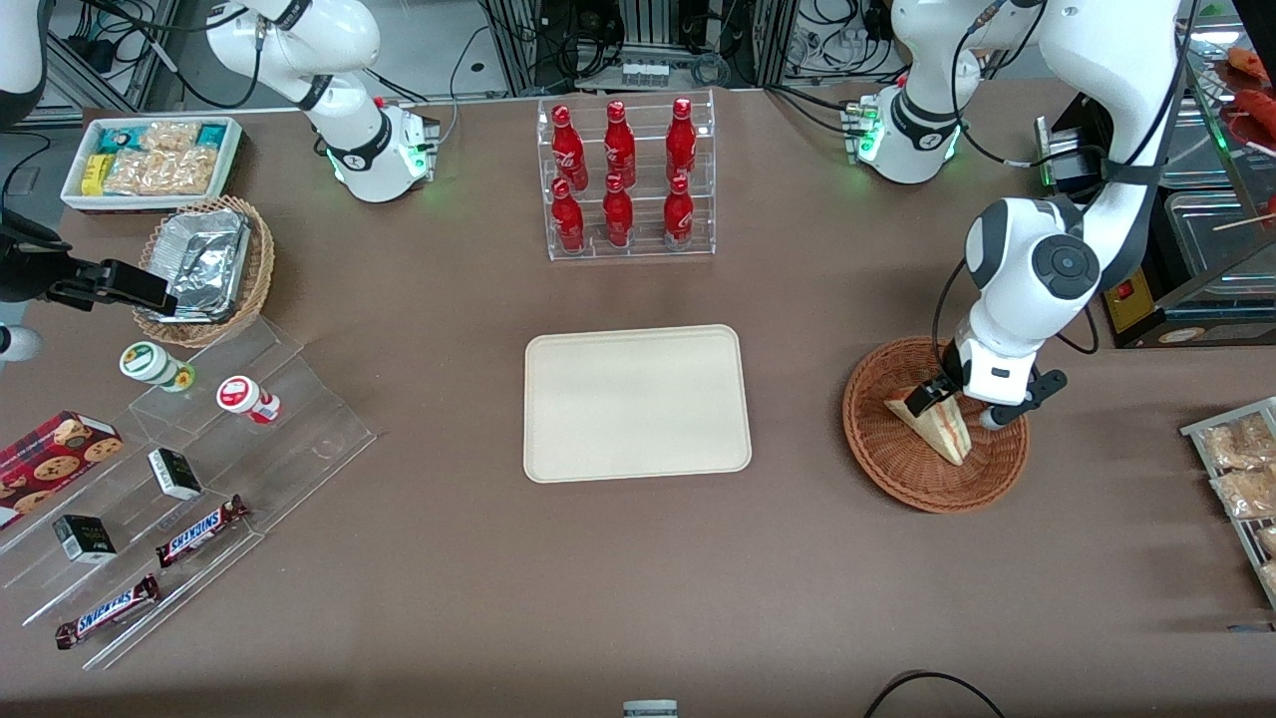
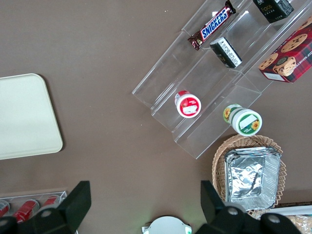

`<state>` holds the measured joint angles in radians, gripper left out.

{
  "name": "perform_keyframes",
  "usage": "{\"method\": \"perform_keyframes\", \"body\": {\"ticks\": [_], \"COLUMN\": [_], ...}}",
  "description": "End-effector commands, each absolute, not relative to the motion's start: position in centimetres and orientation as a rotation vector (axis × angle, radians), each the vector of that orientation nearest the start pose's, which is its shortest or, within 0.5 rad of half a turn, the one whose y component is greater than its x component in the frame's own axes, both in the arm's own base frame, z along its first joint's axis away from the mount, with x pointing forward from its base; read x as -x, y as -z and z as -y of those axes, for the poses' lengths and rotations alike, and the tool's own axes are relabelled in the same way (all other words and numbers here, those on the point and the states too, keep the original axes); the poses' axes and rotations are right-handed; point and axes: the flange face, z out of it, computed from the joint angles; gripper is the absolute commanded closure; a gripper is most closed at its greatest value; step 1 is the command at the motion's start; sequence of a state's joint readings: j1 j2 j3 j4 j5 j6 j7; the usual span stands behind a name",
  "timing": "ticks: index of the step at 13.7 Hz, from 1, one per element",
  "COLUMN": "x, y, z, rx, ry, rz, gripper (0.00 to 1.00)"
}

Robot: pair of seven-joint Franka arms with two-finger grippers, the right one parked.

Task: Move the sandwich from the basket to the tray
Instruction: 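Close the left gripper on the sandwich and lift it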

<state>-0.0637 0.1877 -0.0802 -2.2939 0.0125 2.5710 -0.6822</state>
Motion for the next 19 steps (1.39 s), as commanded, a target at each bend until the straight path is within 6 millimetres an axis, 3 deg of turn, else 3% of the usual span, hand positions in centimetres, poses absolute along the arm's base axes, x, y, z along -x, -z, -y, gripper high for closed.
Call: {"method": "perform_keyframes", "body": {"ticks": [1,6,11,12,15,16,19], "x": [-53.5,-54.0,-54.1,-54.1,-54.2,-54.3,-54.2], "y": [-26.9,-26.4,-24.5,-24.5,-25.1,-25.6,-28.6], "z": [8.0,7.9,8.0,8.0,7.9,7.8,7.9], "rx": [3.071,3.07,3.076,3.076,3.072,3.073,3.065], "ry": [0.131,0.126,0.138,0.14,0.151,0.163,0.151], "rz": [0.861,0.864,0.867,0.869,0.877,0.877,0.861], "gripper": [0.0,0.0,0.01,0.15,0.93,1.0,1.0]}}
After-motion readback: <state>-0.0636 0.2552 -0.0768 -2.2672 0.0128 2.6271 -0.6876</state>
